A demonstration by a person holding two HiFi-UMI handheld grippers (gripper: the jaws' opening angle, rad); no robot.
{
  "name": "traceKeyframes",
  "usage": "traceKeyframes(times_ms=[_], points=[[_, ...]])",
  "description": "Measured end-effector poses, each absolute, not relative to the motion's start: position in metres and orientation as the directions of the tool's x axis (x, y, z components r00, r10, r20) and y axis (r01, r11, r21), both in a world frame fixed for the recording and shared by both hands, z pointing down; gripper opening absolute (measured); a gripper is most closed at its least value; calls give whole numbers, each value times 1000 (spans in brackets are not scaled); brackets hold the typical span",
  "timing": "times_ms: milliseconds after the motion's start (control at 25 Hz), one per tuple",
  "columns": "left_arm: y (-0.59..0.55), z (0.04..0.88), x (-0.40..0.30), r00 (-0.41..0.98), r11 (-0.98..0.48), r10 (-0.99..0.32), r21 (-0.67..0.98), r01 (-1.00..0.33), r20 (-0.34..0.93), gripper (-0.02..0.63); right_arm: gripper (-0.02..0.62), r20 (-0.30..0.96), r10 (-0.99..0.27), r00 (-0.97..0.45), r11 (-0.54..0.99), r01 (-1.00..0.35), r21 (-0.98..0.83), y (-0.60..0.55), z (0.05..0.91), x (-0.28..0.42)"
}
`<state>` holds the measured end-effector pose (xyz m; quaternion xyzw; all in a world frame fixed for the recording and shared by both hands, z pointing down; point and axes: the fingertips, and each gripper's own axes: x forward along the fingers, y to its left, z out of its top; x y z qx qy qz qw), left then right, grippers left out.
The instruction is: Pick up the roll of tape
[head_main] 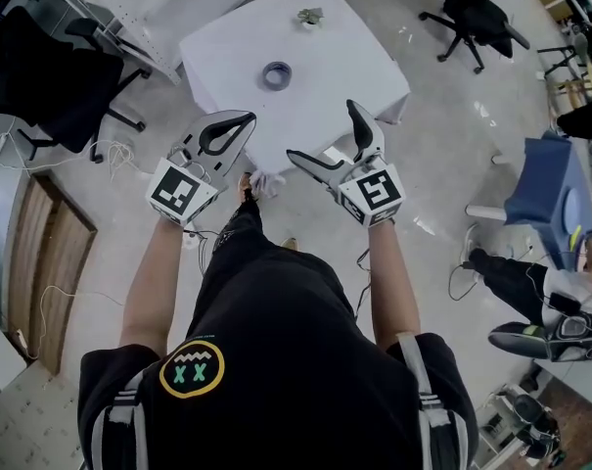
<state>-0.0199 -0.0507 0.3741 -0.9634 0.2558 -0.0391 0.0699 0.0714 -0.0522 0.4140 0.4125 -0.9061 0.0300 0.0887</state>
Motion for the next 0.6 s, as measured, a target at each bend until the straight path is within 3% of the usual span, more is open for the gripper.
traceKeyframes(times_ms=[160,600], points=[[-94,386,-33,859,-859,-505,-154,-489,89,17,598,215,-740,-637,656,-754,24,-96,421,61],[-180,391,-52,900,-898,-435,-83,-432,34,17,598,331,-737,-589,633,-773,34,-189,453,34]])
